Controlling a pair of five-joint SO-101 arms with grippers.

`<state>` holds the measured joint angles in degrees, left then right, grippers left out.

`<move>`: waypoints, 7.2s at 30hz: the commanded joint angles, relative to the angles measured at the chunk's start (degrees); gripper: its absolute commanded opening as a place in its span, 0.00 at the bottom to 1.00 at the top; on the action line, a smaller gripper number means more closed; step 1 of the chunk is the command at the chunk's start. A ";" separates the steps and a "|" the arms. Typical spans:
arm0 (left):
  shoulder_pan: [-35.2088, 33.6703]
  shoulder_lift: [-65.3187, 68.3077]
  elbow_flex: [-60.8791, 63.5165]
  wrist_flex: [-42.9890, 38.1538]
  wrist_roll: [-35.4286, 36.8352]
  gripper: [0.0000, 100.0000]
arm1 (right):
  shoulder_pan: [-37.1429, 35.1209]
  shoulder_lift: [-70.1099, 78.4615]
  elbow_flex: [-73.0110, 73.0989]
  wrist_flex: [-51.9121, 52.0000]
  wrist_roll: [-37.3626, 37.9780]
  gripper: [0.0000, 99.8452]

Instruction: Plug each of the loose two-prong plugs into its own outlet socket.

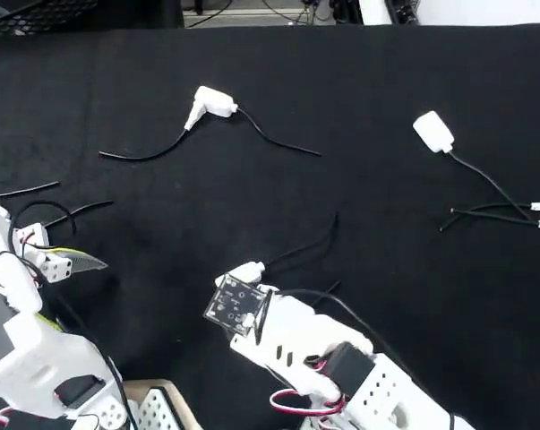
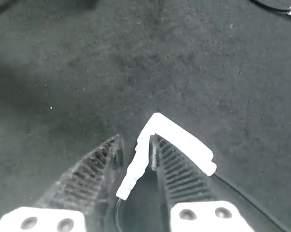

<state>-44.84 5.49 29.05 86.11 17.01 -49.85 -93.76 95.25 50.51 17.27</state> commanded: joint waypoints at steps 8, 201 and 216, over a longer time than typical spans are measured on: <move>1.01 -2.46 -0.13 -0.44 0.09 0.45 | 8.35 0.31 -4.35 5.54 -0.62 0.13; 55.25 -2.46 4.00 -0.35 14.59 0.45 | -0.35 52.18 -33.27 11.52 -7.30 0.18; 51.38 -2.46 4.00 -0.70 14.68 0.45 | -3.16 52.62 -34.33 16.18 -3.78 0.16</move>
<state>6.77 4.53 34.33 85.58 31.78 -52.48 -40.75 59.56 69.67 13.14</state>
